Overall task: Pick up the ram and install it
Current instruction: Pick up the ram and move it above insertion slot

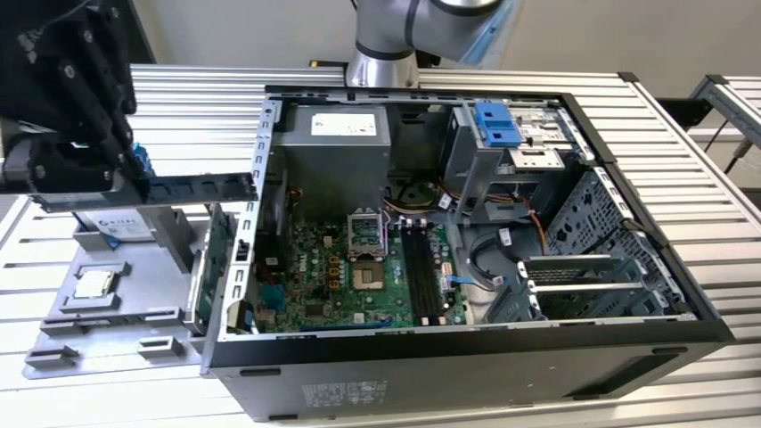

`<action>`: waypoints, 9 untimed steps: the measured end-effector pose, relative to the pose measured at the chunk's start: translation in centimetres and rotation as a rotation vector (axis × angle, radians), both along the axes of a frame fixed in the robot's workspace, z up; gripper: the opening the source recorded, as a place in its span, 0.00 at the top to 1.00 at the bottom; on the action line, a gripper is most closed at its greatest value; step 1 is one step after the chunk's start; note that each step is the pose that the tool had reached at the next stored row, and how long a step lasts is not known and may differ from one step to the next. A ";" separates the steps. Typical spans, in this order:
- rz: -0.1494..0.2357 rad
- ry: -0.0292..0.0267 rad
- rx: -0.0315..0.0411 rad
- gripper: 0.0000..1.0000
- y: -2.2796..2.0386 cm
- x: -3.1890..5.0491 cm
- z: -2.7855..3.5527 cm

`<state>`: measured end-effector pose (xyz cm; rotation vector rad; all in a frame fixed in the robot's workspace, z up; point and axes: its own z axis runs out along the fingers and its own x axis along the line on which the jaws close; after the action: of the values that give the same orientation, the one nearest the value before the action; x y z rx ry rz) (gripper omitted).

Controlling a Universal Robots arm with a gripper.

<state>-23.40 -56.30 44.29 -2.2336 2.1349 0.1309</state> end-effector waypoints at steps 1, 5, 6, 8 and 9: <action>0.000 0.0000 0.0000 1.00 0.00 0.45 0.00; 0.000 0.0000 0.0000 1.00 0.00 2.27 0.00; 0.000 0.0000 0.0000 1.00 0.00 2.72 0.00; 0.000 0.0000 0.0001 1.00 0.00 3.66 0.00; 0.000 0.0000 0.0000 1.00 0.00 4.10 0.00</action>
<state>-19.30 -56.30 44.29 -2.2337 2.1348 0.1309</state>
